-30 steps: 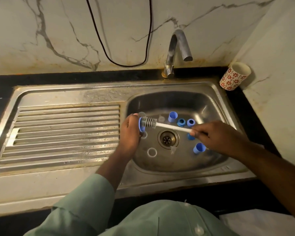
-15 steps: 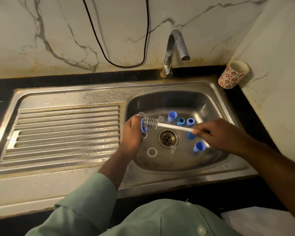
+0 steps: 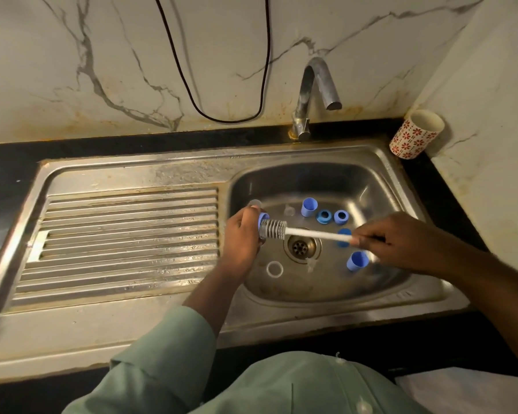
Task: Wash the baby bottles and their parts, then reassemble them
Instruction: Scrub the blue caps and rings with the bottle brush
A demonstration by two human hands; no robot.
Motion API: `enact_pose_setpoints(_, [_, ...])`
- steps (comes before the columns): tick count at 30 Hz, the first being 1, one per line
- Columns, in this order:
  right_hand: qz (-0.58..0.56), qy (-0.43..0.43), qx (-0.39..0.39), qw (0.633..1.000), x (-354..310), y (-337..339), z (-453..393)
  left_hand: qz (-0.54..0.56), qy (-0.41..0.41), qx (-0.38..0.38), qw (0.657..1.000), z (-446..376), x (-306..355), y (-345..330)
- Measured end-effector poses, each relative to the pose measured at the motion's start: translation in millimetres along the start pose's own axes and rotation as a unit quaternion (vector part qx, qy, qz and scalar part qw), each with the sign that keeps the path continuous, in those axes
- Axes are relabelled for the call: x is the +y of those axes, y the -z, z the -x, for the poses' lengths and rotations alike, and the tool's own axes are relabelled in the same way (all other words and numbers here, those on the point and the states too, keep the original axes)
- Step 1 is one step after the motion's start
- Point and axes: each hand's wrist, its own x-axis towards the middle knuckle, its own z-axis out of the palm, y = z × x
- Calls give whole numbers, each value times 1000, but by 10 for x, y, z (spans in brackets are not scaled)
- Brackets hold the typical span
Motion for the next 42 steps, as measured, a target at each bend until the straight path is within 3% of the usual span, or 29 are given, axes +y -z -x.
enact_pose_setpoints(2, [-15,-13,32,999,0,-48,-35,-8,-10,-18,1000,-20,14,23])
enact_pose_setpoints(7, [37,-1,-20,999,-32,-91,59,-30,5,4,1000,-9,-43,8])
enact_pose_setpoints(10, [-15,-29,24,999,-7,-89,16,-24,3,-5,1000,-12,-36,7])
enact_pose_setpoints(14, [32,-11,-18,999,-22,-136,69,-13,20,8,1000,-15,-9,-11])
enact_pose_setpoints(18, [-2,-30,28,999,-6,-111,37,-7,15,-5,1000,-14,-9,-7])
enact_pose_setpoints(22, [41,-15,-17,999,-40,-138,98,-19,23,6,1000,-16,-1,-36])
enact_pose_setpoints(26, [-21,-34,22,999,-10,-82,54,-2,19,5,1000,-15,-30,-33])
enact_pose_setpoints(30, [14,-16,-20,1000,-46,-181,141,-25,25,-3,999,-26,-14,-25])
enact_pose_setpoints(35, [-31,-53,29,998,-36,-166,69,-40,16,-2,999,-61,-31,-39])
enact_pose_setpoints(39, [29,-70,-28,997,-28,-28,96,-42,0,-16,999,-7,-64,-118])
enact_pose_setpoints(42, [85,-35,24,995,-68,111,18,-65,5,-33,997,-1,-91,-171])
